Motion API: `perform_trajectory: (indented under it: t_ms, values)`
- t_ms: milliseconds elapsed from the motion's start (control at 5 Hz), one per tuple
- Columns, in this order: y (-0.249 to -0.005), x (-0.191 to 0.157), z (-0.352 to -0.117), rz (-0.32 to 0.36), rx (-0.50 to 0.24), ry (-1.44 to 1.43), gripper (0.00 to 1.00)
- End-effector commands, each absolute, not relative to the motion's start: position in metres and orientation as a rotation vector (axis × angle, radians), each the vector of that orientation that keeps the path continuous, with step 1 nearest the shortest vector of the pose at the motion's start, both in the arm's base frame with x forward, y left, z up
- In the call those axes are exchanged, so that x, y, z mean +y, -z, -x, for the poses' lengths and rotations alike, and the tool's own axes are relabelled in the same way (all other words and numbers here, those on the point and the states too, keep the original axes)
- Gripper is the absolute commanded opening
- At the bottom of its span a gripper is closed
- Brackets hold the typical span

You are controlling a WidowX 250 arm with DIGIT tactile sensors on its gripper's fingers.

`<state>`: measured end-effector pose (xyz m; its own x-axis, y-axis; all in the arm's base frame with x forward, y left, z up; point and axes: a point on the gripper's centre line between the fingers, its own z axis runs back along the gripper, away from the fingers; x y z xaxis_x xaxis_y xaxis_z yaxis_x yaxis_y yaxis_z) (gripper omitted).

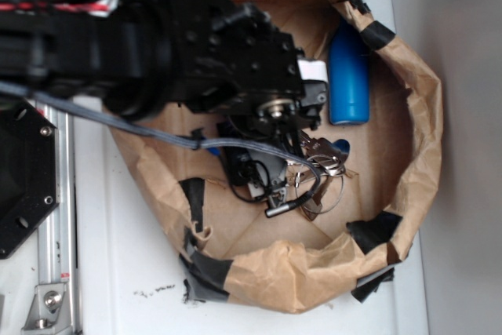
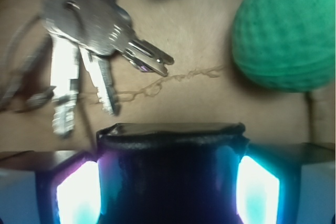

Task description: Grab the black box.

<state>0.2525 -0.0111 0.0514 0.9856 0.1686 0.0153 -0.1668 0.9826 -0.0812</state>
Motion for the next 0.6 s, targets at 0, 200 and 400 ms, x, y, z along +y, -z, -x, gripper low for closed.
perform_trajectory:
  t_ms: [0, 200, 400]
  values:
    - [-0.165, 0.002, -0.271, 0.129, -0.133, -0.073, 0.0]
    - [-0.196, 0.005, -0.27, 0.131, -0.158, -0.078, 0.0]
    - [-0.193, 0.004, -0.27, 0.1, -0.13, -0.062, 0.0]
